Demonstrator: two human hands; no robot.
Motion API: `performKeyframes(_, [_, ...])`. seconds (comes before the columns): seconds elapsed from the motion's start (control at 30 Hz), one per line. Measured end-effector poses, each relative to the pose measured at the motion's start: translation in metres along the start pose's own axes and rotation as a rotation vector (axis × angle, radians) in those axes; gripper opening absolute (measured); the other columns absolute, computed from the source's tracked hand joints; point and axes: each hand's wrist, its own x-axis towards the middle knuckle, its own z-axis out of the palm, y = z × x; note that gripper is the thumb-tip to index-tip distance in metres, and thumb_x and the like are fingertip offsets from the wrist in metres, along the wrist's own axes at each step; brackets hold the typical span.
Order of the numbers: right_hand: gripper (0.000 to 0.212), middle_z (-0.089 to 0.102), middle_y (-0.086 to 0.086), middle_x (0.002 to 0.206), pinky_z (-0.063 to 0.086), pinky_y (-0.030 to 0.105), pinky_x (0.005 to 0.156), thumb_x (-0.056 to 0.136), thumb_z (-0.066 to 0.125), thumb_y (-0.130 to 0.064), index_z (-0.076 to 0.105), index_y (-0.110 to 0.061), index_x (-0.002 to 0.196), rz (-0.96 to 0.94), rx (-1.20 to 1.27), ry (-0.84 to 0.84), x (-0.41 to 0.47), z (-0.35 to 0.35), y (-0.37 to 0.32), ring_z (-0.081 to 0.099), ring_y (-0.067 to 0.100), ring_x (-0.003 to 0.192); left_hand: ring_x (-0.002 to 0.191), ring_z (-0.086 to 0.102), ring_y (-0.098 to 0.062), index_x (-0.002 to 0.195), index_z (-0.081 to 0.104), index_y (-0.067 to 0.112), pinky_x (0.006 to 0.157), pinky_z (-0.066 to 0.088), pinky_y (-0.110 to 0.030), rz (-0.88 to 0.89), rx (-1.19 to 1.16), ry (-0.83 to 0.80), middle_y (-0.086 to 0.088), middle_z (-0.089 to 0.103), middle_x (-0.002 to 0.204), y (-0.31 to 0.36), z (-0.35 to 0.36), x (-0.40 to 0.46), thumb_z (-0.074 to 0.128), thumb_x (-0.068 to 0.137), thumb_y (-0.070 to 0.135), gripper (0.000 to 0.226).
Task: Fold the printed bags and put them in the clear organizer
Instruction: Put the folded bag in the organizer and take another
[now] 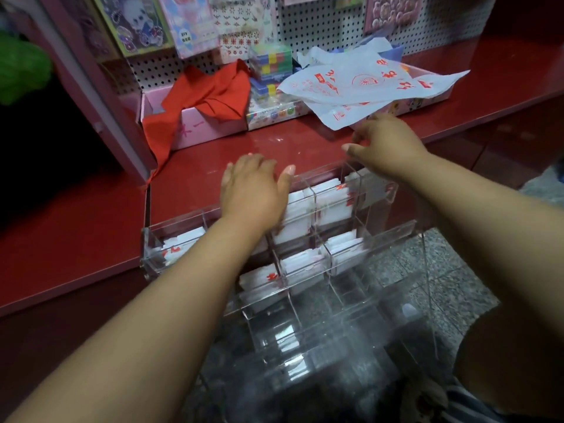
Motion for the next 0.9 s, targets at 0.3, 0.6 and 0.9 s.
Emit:
performKeyframes(0.3, [0.053, 0.045, 0.018, 0.135, 0.036, 0.046, 0.101, 0.096, 0.042, -0.051, 0.057, -0.014, 0.130, 0.109, -0.263, -0.097, 0.099, 0.022, 0.021, 0.041, 0.038, 0.125, 0.147, 0.021, -0.022, 0.149, 0.035, 0.028, 0.118, 0.015, -0.051, -0.065, 0.019, -0.255, -0.002, 0.027, 0.159, -0.006, 0.009, 0.008, 0.012, 0.095, 0.067, 0.071])
performKeyframes(0.6, [0.057, 0.042, 0.017, 0.138, 0.030, 0.048, 0.103, 0.095, 0.043, -0.048, 0.050, -0.005, 0.131, 0.219, -0.257, -0.091, 0.140, 0.036, 0.028, 0.026, 0.038, 0.133, 0.143, 0.027, -0.024, 0.146, 0.040, 0.027, 0.115, 0.023, -0.050, -0.050, 0.021, -0.194, -0.003, 0.036, 0.153, -0.008, 0.014, 0.009, 0.016, 0.095, 0.067, 0.069])
performKeyframes(0.9, [0.046, 0.043, 0.017, 0.143, 0.034, 0.033, 0.103, 0.094, 0.054, -0.022, 0.049, -0.001, 0.135, -0.099, 0.043, 0.175, 0.118, 0.008, 0.005, 0.045, 0.032, 0.126, 0.133, 0.044, -0.026, 0.141, 0.044, 0.021, 0.110, 0.033, -0.045, -0.091, -0.155, -0.084, -0.004, 0.050, 0.143, -0.010, 0.010, 0.009, 0.023, 0.096, 0.064, 0.066])
